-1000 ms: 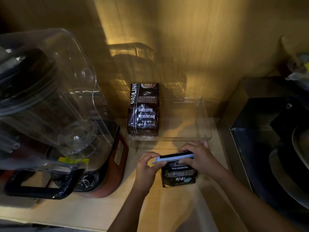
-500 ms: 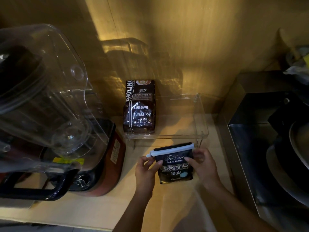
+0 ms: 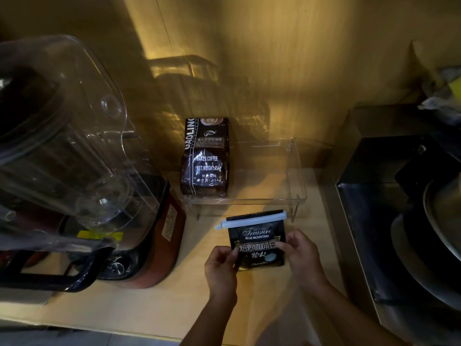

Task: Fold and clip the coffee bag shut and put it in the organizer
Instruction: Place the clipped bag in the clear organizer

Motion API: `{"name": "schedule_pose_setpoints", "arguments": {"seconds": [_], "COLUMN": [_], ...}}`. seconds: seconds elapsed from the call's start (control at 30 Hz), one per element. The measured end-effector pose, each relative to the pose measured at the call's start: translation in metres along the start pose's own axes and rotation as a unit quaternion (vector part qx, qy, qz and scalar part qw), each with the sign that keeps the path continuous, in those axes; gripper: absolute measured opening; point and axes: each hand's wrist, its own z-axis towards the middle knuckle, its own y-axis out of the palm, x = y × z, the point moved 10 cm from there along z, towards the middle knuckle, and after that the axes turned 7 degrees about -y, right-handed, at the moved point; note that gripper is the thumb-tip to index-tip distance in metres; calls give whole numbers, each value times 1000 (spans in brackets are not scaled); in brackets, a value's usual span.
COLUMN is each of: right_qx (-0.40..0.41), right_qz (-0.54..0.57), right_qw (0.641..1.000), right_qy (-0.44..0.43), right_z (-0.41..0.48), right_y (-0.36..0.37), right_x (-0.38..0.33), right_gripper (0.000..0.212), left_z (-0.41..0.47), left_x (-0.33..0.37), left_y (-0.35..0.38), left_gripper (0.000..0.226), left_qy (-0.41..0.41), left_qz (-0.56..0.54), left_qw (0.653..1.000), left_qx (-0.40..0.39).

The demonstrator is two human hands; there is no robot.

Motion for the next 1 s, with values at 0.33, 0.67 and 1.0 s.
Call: {"name": "schedule_pose_setpoints", "arguments": {"seconds": [0.33,0.67,1.0], "right_qx": [-17,69,74], "right_qz": [-17,-22,-29], "right_qw": [991,971,987], "right_qy": [-129,-227,-139], "right_z": [11,60,99], "right_y": [-25,-57,-35], "right_x": [-101,-204,-132], "right_gripper": [24,27,19], "left_z": [-35,-34,21], "left_x": [86,197,157], "left_y": [17,71,88], "left_gripper": [24,32,26], "left_qy": [94,193,134], "left_qz": [-18,-28,10], "left_qw": [995,980,991], "left_qx": [-15,-40,3]}}
